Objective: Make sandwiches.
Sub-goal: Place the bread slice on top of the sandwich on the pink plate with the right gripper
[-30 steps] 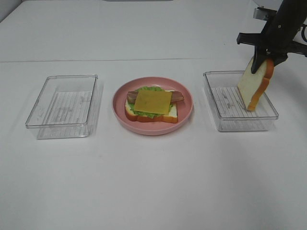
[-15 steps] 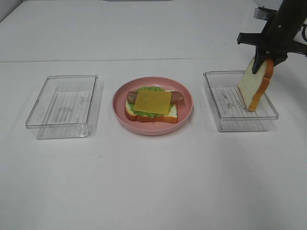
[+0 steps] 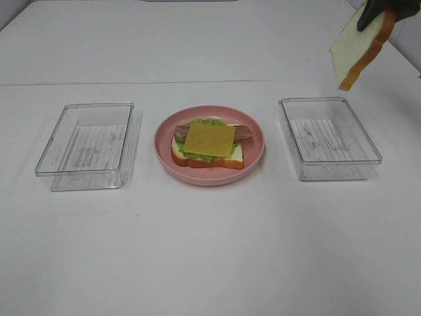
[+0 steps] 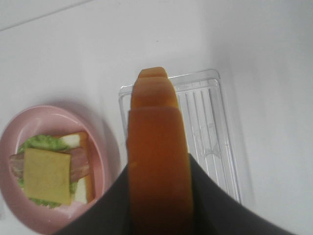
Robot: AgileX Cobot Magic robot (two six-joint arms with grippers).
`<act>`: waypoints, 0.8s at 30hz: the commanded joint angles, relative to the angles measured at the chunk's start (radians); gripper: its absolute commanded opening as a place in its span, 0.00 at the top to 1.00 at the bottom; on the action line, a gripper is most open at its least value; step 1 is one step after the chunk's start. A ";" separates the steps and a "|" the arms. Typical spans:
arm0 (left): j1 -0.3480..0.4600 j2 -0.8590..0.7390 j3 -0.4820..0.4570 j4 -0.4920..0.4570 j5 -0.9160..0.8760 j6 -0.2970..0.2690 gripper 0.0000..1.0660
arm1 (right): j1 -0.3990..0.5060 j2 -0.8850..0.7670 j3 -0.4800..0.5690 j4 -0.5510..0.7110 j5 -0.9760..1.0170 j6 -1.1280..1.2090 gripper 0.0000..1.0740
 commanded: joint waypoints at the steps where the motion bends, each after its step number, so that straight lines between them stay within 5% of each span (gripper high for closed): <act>1: -0.002 -0.019 0.003 -0.006 -0.003 -0.005 0.12 | -0.003 -0.088 0.117 0.046 0.079 -0.037 1.00; 5: -0.002 -0.019 0.003 -0.006 -0.003 -0.005 0.12 | -0.003 -0.181 0.304 0.263 -0.108 -0.157 1.00; 7: -0.002 -0.019 0.003 -0.006 -0.003 -0.005 0.12 | -0.003 -0.199 0.437 0.514 -0.189 -0.293 1.00; 9: -0.002 -0.019 0.003 -0.006 -0.003 -0.005 0.12 | -0.003 -0.195 0.479 0.612 -0.203 -0.352 1.00; 10: -0.002 -0.019 0.003 -0.006 -0.003 -0.005 0.12 | -0.003 -0.179 0.553 0.791 -0.211 -0.460 1.00; 11: -0.002 -0.019 0.003 -0.006 -0.003 -0.005 0.12 | -0.003 -0.179 0.553 0.791 -0.211 -0.460 1.00; 12: -0.002 -0.019 0.003 -0.006 -0.003 -0.005 0.12 | -0.003 -0.150 0.603 0.941 -0.211 -0.564 1.00; 15: -0.002 -0.019 0.003 -0.006 -0.003 -0.005 0.12 | -0.003 -0.100 0.649 1.112 -0.208 -0.663 1.00; 24: -0.002 -0.019 0.003 -0.007 -0.003 -0.005 0.12 | 0.124 0.056 0.623 1.174 -0.242 -0.684 1.00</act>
